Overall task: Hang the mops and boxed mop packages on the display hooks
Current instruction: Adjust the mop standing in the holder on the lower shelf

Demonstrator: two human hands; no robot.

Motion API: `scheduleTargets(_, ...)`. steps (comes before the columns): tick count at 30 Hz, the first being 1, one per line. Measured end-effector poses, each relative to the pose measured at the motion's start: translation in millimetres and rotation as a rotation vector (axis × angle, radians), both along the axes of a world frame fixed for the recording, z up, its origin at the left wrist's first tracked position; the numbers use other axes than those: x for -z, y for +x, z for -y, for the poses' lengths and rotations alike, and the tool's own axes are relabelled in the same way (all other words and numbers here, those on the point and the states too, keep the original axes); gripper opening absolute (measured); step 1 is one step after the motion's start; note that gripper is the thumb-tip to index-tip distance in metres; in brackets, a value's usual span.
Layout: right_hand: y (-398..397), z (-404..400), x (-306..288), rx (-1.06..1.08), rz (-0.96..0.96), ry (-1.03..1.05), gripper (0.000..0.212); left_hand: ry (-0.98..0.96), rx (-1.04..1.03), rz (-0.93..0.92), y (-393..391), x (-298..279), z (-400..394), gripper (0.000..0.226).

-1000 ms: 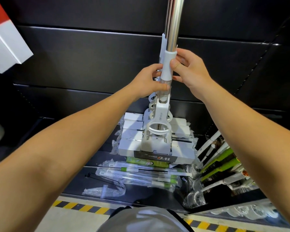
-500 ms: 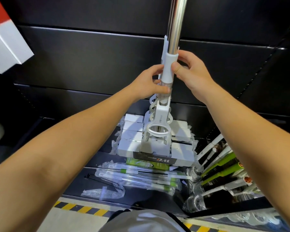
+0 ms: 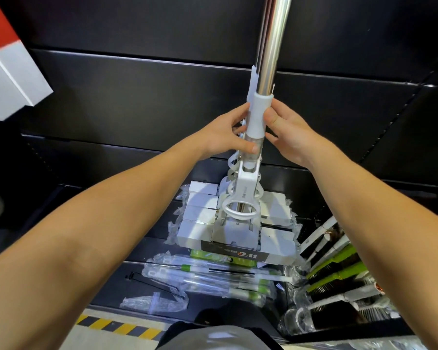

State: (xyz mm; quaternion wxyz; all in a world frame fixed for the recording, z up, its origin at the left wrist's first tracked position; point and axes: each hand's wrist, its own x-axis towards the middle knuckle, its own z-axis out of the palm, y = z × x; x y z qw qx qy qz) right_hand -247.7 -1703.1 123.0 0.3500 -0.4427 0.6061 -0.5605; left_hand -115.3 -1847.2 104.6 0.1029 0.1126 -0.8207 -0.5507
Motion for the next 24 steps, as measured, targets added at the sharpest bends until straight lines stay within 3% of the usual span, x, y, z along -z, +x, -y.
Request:
scheduleTargets(9,9.6,1.7,5.0,-0.014,0.023,-0.014,0.060,0.026,0.004,-0.064,11.7,1.6,-1.6,0.096)
scheduleTargets(12,11.0,0.4,7.5,-0.013,0.035,-0.024,0.065,0.030,0.007,-0.066,15.2,3.6,-2.2,0.098)
scheduleTargets(16,18.2,-0.1,3.9,-0.022,0.051,-0.029,0.087,0.043,0.008,-0.067,17.9,3.0,-2.6,0.098)
scheduleTargets(21,17.2,2.6,6.9,0.004,0.067,-0.032,0.069,0.044,-0.001,-0.057,17.7,4.0,-2.1,0.099)
scheduleTargets(24,18.4,2.3,4.1,0.025,0.062,-0.032,0.076,0.038,-0.007,-0.051,15.7,2.9,-0.9,0.099)
